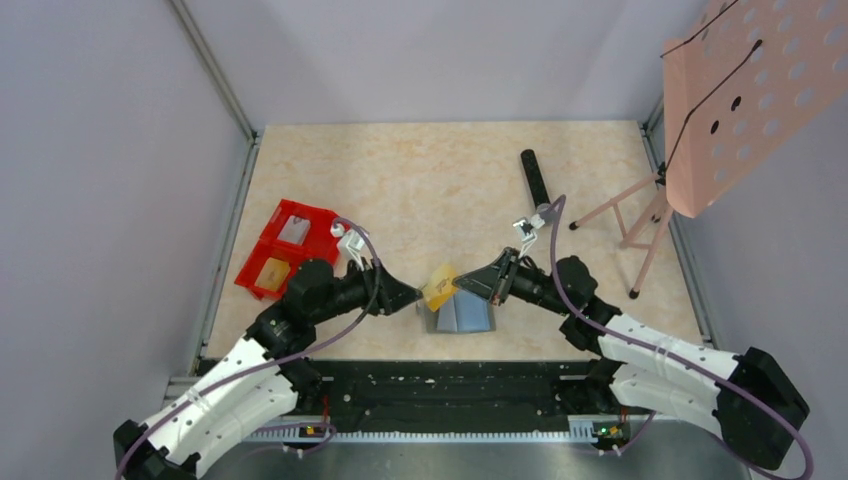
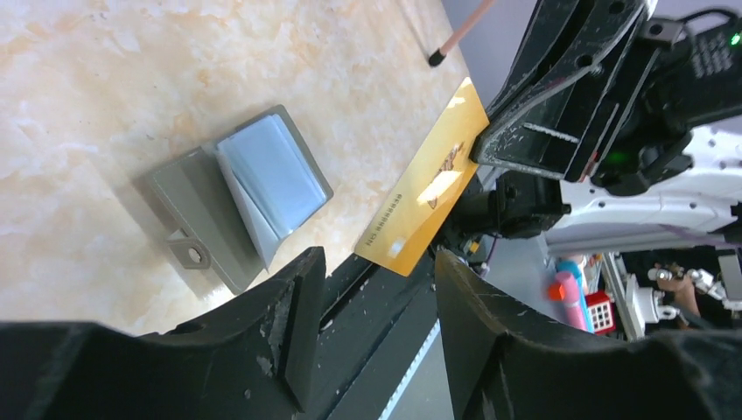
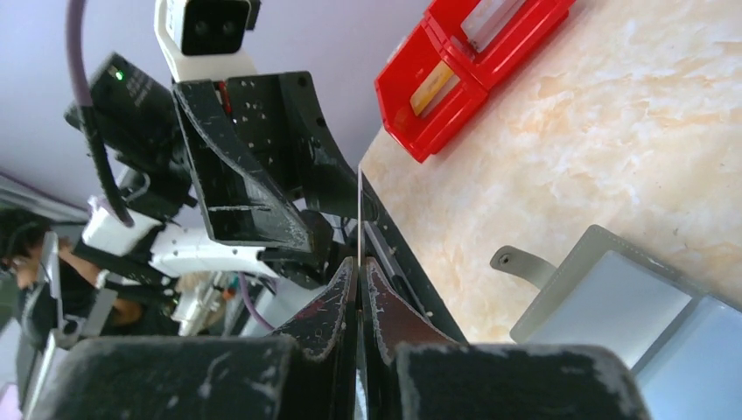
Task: Take the credit cards out of the card holder
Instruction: Remove the credit card from the card holder.
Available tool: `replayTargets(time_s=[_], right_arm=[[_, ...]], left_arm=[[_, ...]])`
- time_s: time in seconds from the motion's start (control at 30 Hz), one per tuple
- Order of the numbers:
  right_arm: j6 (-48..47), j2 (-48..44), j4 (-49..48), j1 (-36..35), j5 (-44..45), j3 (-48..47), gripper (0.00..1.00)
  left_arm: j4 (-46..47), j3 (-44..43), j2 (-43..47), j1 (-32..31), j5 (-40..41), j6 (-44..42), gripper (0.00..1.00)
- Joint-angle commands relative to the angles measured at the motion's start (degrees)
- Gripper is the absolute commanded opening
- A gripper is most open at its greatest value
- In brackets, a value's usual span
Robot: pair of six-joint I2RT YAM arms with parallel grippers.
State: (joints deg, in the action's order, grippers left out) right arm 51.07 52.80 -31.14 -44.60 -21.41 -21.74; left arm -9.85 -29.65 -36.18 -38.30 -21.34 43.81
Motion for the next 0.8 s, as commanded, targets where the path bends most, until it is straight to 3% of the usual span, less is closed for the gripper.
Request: replayTargets(time_s=[0.0,0.33,0.57,0.77], right_arm=[[9.18,0.78,-15.33,0.39,5.62,3.97,0.00],[16.11,7.19,-30.10,0.44,6.67,7.97,0.00],[17.91,8.28,-31.16,0.50,8.84,9.89,0.00],[19.05,7.17,-32.50,0.45,13.09,12.58,0.00]], left_arm=[[9.18,2.94,1.90,0.14,3.75,6.38,0.55],[21.33,6.20,-2.94,0.08,0.59,11.69,0.51],[25.48,6.91,-3.64,0.06,0.51,14.64,0.35],[28.92,8.58,-4.42,0.06,-0.20,17.46,0.42]])
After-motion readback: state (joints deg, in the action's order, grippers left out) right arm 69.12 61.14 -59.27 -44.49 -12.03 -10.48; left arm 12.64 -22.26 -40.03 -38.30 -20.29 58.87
